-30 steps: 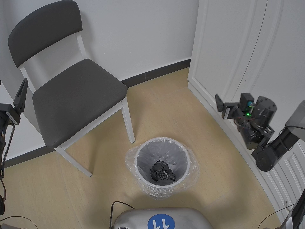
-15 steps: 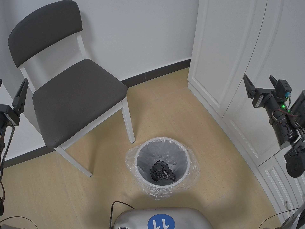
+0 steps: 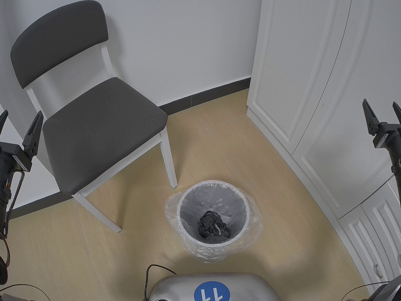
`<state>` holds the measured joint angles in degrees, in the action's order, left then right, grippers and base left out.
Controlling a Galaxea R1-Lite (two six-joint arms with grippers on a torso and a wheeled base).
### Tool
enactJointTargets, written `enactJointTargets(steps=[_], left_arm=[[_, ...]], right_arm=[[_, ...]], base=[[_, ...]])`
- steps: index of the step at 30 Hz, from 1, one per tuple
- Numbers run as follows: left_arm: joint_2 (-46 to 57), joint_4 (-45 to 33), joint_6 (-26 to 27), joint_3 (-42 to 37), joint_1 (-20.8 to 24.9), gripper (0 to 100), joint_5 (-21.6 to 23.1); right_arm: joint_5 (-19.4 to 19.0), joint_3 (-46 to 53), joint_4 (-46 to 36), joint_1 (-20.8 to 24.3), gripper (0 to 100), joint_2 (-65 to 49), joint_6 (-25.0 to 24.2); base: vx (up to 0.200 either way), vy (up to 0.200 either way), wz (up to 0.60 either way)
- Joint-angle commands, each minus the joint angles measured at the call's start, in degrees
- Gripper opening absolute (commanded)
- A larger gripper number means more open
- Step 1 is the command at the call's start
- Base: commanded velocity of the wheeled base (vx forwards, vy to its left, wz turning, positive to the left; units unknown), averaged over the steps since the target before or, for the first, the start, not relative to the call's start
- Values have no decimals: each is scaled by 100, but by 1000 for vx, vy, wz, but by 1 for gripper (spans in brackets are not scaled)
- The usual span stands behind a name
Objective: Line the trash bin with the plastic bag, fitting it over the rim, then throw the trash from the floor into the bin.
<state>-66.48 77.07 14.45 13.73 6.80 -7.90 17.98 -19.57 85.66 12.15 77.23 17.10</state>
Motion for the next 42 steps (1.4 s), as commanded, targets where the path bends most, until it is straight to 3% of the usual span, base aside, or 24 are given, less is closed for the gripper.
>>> enactJointTargets(steps=[1, 6, 15, 21, 28, 34, 38, 42], left_arm=[[12, 1, 6, -19, 23, 100, -1], [12, 1, -21, -125, 67, 100, -19], [240, 1, -56, -415, 67, 100, -27], [574, -25, -47, -687, 67, 100, -19], [1066, -52, -355, -960, 207, 100, -1], [1919, -939, -372, -793, 533, 100, 8], [2543, -1871, -390, -520, 585, 100, 8], [2930, -2310, -416, -371, 541, 100, 8]], right_arm=[[30, 375, -32, -372, 100, -674, -14], [30, 770, -32, -609, 100, -955, -14], [127, 1016, -568, -618, 100, -1570, -278], [215, 1034, -1447, -618, 100, -2502, -383], [197, 999, -2941, -530, 100, -3768, -902], [162, 876, -4286, -345, 100, -4743, -1324], [162, 823, -4726, -205, 100, -5130, -1403], [171, 752, -4928, -222, 100, -5341, -1429]], base=[[0, 0, 0], [0, 0, 0], [0, 0, 0], [0, 0, 0], [0, 0, 0], [0, 0, 0], [0, 0, 0], [0, 0, 0]])
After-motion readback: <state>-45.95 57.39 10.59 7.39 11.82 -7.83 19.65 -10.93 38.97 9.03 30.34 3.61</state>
